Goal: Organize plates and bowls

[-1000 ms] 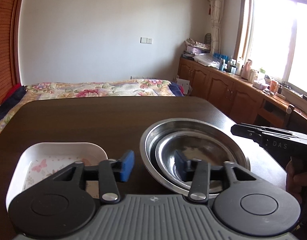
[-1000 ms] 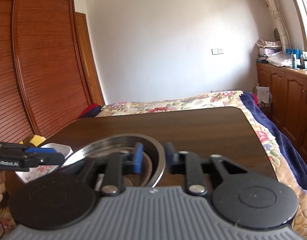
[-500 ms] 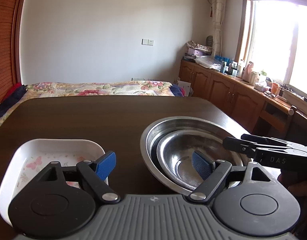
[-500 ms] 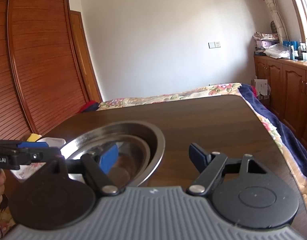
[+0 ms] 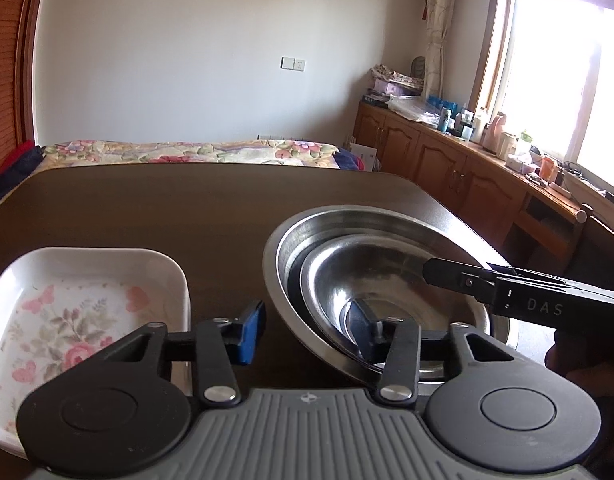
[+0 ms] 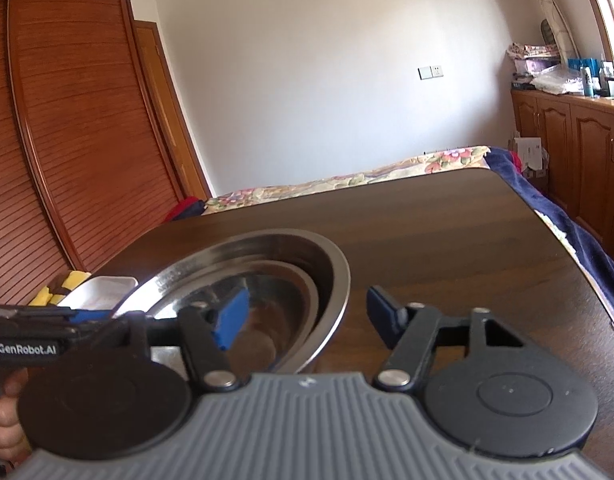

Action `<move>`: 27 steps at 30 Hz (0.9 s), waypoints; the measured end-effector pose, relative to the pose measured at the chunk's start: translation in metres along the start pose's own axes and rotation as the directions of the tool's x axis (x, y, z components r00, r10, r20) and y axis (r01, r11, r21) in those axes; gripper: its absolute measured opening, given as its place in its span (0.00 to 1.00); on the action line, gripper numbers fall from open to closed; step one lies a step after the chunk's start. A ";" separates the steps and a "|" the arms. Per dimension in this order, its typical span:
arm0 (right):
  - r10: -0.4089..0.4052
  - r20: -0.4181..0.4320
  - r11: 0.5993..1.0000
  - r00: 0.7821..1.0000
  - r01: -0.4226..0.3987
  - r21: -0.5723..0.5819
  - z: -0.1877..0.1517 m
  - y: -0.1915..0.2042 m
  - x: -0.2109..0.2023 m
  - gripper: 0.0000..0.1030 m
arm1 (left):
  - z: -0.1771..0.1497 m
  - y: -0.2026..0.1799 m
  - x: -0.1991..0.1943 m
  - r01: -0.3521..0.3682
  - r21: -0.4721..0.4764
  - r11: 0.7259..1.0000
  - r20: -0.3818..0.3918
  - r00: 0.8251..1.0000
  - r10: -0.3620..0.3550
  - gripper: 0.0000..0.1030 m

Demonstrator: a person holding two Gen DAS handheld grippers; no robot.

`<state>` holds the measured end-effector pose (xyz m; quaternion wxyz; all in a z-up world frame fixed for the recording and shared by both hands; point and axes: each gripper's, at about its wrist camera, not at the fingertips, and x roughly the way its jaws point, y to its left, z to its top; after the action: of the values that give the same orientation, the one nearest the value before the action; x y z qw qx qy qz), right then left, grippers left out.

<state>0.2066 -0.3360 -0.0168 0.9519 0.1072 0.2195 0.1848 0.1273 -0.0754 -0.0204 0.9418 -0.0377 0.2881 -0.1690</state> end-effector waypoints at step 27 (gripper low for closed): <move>0.036 0.047 0.999 0.998 -0.036 0.000 -0.002 0.005 -0.009 0.27 | -0.001 0.013 -0.018 0.043 -0.041 0.998 0.038 0.998 -0.042 0.34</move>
<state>0.1972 -0.3351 -0.0139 0.9533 0.1157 0.1954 0.1993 0.1162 -0.0568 -0.0140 0.9421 -0.0666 0.2734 -0.1822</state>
